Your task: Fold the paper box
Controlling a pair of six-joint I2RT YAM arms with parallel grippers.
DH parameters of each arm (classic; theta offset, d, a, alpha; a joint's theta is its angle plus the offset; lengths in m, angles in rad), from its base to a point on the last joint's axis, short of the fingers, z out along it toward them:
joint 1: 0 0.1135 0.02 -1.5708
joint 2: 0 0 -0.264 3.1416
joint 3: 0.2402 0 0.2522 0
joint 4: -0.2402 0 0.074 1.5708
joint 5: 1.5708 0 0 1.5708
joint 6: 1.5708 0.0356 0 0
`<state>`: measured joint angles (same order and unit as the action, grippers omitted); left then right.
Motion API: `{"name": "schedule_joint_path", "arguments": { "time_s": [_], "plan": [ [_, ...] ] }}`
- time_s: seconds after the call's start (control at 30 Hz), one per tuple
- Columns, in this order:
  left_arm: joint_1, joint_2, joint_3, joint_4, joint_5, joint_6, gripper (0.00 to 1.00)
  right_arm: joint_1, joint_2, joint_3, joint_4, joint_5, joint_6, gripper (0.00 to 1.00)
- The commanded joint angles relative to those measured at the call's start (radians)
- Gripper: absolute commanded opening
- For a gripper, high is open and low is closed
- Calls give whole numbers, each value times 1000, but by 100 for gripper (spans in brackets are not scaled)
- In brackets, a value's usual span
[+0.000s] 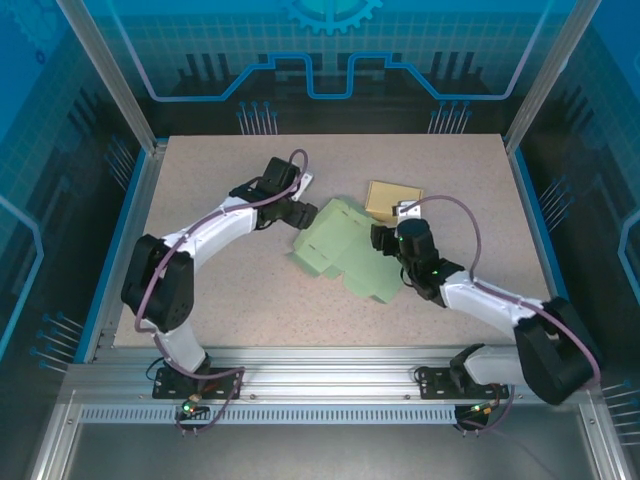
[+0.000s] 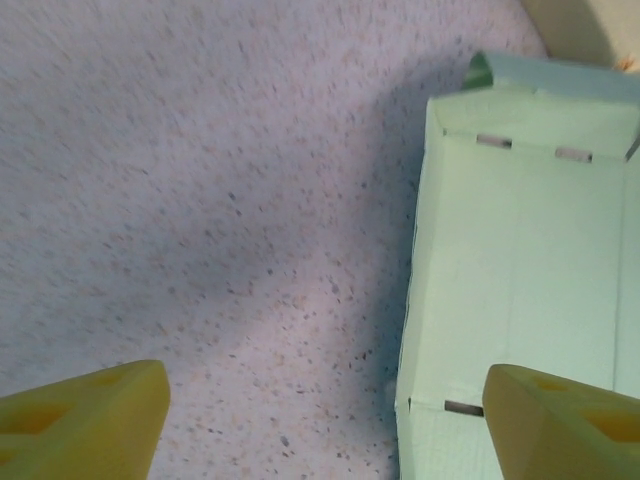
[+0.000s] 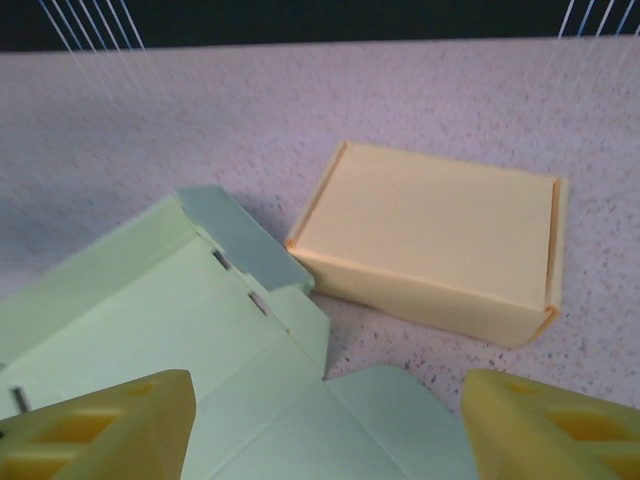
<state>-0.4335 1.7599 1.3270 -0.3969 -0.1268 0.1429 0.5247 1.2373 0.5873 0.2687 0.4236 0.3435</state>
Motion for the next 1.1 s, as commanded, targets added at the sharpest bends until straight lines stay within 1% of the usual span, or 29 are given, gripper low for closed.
{"name": "schedule_joint_path", "arguments": {
  "time_s": [0.0,0.03,0.07,0.1,0.13,0.2,0.23,0.37,0.47,0.5,0.53,0.57,0.73,0.77,0.8,0.83,0.93,0.97,1.07],
  "plan": [
    [6,53,-19,-22,142,-46,81,6,-102,45,-182,-38,22,75],
    [6,64,-19,-17,156,-52,81,4,-123,51,-208,-44,24,76],
    [6,79,-15,-14,166,-58,78,1,-147,59,-238,-44,27,77],
    [6,95,-10,-18,165,-62,78,0,-165,65,-266,-38,33,98],
    [6,108,-4,-24,157,-65,77,0,-178,72,-290,-27,37,100],
    [6,132,8,-43,147,-66,73,-2,-201,89,-345,10,57,100],
    [6,140,10,-50,144,-66,73,-2,-209,95,-370,31,67,100],
    [6,160,0,-52,115,-62,67,-5,-229,100,-423,71,105,100],
    [6,176,7,-70,134,-48,60,-6,-247,101,-474,108,152,100],
    [5,179,11,-74,142,-44,59,-8,-254,103,-494,114,159,100],
    [3,183,15,-77,145,-42,55,-9,-265,103,-509,116,164,100],
    [3,187,22,-80,143,-42,54,-11,-274,103,-518,114,165,100],
    [-11,222,55,-109,125,-44,53,-15,-326,113,-604,89,161,100],
    [-16,228,62,-111,121,-43,52,-17,-333,114,-618,84,162,100],
    [-20,236,69,-111,110,-46,44,-17,-341,113,-634,83,170,100],
    [-28,242,75,-112,95,-48,39,-17,-353,107,-640,83,178,100],
    [-50,244,80,-106,43,-38,30,-18,-404,81,-643,74,203,100],
    [-56,240,77,-98,29,-29,30,-19,-423,76,-643,64,207,100],
    [-77,210,54,-45,-8,21,21,-23,-494,58,-641,-1,197,100]
  ]
}}
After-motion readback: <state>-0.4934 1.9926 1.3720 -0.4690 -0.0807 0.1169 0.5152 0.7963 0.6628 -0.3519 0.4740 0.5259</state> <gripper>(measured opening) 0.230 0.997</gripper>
